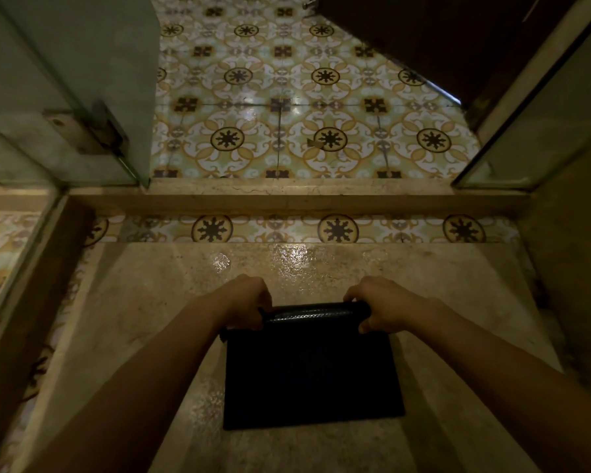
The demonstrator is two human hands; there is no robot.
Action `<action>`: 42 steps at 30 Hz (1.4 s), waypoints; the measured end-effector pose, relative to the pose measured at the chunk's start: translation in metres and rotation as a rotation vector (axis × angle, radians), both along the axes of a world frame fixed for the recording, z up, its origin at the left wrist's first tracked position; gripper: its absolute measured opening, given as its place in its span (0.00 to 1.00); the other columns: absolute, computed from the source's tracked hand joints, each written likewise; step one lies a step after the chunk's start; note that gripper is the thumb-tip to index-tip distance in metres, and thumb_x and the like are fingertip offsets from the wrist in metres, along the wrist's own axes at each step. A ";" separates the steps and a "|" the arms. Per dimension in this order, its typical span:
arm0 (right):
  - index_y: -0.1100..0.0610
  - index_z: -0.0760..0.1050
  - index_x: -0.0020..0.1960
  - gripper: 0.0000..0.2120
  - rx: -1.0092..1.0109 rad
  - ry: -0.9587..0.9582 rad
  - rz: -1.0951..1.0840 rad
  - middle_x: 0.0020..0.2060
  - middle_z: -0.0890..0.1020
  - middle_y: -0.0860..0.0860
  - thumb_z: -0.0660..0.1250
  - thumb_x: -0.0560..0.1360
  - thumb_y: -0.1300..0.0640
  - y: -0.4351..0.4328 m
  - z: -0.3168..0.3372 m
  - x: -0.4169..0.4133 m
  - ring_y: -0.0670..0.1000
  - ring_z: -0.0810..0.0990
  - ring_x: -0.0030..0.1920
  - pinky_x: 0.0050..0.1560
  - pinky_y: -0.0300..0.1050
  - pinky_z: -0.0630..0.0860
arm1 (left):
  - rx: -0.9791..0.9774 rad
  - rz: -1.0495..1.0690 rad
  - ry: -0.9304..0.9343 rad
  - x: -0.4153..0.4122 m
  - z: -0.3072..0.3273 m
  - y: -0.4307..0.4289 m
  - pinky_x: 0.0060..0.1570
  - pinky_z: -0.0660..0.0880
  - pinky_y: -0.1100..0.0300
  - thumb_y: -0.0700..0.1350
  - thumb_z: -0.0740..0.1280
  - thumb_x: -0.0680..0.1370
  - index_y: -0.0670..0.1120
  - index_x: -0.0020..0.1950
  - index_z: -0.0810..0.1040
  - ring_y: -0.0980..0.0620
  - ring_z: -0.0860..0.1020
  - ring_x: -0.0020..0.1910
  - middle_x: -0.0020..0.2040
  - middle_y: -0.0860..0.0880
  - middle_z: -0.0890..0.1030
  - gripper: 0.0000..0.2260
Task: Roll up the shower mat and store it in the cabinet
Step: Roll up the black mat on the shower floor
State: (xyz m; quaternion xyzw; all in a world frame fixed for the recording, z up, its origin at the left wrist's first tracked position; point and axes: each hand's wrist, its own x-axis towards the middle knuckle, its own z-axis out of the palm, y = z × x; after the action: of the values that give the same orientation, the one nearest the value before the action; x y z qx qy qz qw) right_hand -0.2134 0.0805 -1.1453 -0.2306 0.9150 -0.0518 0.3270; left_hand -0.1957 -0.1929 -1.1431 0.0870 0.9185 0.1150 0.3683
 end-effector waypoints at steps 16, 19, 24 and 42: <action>0.49 0.73 0.61 0.24 -0.015 -0.094 -0.045 0.60 0.76 0.51 0.77 0.67 0.52 0.001 0.009 0.000 0.52 0.74 0.57 0.52 0.44 0.73 | 0.020 -0.031 0.071 0.018 -0.005 0.000 0.30 0.70 0.69 0.42 0.72 0.69 0.48 0.52 0.79 0.46 0.79 0.48 0.52 0.45 0.80 0.13; 0.49 0.73 0.58 0.23 -0.016 -0.039 -0.023 0.56 0.77 0.52 0.77 0.67 0.51 0.002 0.006 0.006 0.51 0.75 0.54 0.46 0.41 0.69 | 0.025 -0.064 0.066 0.015 -0.003 -0.003 0.39 0.69 0.64 0.43 0.73 0.67 0.50 0.50 0.78 0.48 0.78 0.50 0.51 0.47 0.81 0.12; 0.49 0.74 0.56 0.17 -0.041 -0.063 -0.002 0.54 0.78 0.51 0.75 0.70 0.51 0.008 0.008 0.007 0.48 0.73 0.49 0.42 0.41 0.68 | 0.011 -0.081 0.098 0.016 -0.005 -0.001 0.44 0.77 0.58 0.45 0.75 0.64 0.56 0.54 0.74 0.53 0.79 0.48 0.51 0.54 0.83 0.21; 0.50 0.77 0.57 0.22 0.044 -0.064 0.115 0.53 0.80 0.49 0.77 0.66 0.50 0.001 0.010 0.018 0.50 0.77 0.51 0.44 0.41 0.70 | -0.101 -0.278 0.041 0.026 0.009 0.011 0.43 0.76 0.56 0.48 0.77 0.64 0.53 0.49 0.76 0.47 0.77 0.49 0.52 0.49 0.79 0.16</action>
State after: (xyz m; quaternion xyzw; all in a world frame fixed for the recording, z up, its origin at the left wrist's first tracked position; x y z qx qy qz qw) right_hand -0.1955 0.0810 -1.1357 -0.2736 0.8903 -0.0203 0.3635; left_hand -0.1699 -0.1815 -1.1338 0.1972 0.9095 0.0147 0.3657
